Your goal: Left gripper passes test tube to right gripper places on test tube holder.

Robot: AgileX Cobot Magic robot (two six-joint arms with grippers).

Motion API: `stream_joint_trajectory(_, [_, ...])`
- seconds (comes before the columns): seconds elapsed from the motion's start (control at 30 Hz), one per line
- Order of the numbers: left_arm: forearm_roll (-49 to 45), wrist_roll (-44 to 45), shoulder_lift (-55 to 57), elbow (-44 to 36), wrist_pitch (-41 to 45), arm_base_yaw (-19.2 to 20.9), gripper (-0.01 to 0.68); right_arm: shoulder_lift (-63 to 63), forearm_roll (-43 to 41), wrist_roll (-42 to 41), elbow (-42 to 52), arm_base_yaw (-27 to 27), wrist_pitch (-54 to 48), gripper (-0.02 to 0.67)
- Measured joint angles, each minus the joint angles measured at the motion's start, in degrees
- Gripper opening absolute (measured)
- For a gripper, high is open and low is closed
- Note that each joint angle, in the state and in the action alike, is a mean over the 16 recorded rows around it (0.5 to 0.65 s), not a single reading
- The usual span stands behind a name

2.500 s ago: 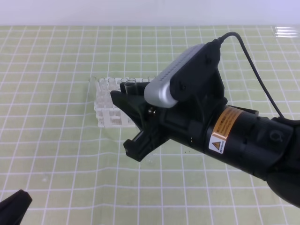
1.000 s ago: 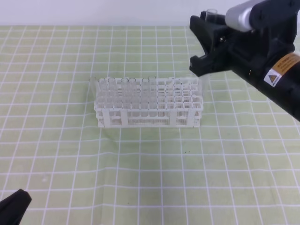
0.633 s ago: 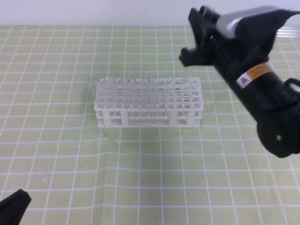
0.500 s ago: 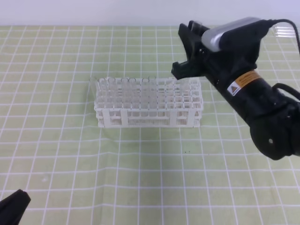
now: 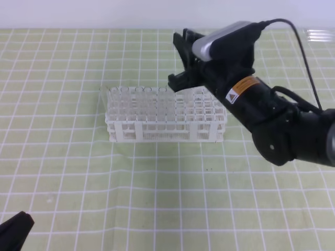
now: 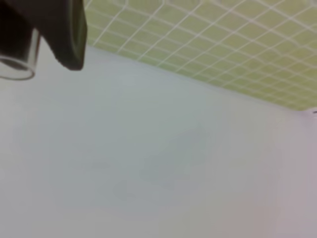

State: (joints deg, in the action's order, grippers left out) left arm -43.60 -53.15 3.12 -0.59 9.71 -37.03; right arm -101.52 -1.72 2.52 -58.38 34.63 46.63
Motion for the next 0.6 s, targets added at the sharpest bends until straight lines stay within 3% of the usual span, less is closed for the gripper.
stream_joint_trajectory(0.6, [-0.1, 0.0, 0.1, -0.3, 0.0, 0.0, -0.002, -6.6, 0.0, 1.1, -2.2, 0.8, 1.3, 0.087])
